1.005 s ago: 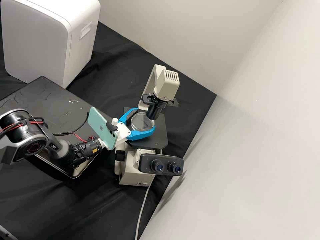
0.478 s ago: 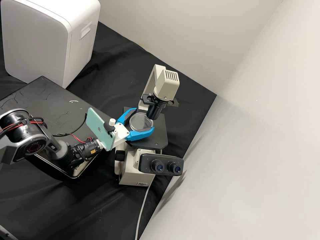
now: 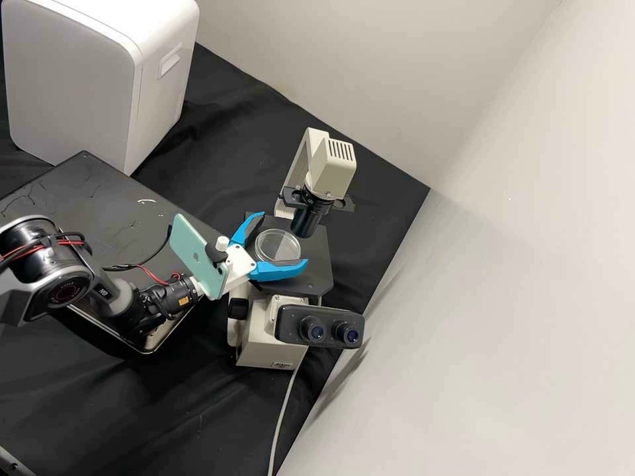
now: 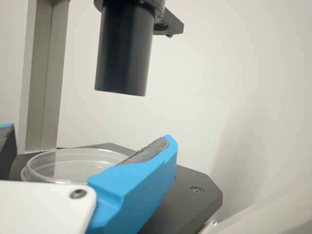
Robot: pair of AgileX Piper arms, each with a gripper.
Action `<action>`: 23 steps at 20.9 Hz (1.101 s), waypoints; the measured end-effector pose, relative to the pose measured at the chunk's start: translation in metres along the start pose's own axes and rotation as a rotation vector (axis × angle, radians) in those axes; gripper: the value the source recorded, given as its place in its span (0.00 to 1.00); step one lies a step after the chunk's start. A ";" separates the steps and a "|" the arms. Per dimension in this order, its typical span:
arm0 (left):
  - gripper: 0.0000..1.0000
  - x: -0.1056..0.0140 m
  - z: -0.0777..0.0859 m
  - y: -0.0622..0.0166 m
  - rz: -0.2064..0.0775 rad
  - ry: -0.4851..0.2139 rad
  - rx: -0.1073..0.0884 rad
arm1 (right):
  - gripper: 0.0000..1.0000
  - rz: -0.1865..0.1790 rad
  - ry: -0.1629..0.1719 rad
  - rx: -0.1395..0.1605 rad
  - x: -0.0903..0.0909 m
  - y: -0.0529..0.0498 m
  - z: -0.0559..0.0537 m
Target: Place the petri dish on the microscope
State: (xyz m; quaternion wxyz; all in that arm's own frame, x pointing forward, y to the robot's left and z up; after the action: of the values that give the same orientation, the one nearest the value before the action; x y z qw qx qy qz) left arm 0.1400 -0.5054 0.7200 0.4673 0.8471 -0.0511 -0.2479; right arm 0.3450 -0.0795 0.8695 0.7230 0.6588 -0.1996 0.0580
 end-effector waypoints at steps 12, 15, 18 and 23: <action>1.00 0.000 0.000 0.0000 0.000 0.000 0.000 | 1.00 -0.012 -0.013 0.002 -0.010 0.002 -0.002; 1.00 0.000 0.000 0.0000 0.000 0.000 0.000 | 1.00 -0.027 -0.029 0.010 -0.021 0.005 -0.003; 1.00 0.000 0.000 0.0000 0.000 0.000 0.000 | 1.00 -0.051 -0.046 0.036 -0.031 0.008 -0.004; 1.00 0.000 0.000 0.0000 0.000 0.000 0.000 | 1.00 -0.061 -0.032 0.069 -0.048 0.017 -0.010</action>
State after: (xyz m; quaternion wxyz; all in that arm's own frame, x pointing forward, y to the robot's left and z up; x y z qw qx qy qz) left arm 0.1400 -0.5054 0.7200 0.4673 0.8471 -0.0511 -0.2479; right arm 0.2973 -0.0585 0.8671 0.6980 0.6900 -0.1887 0.0324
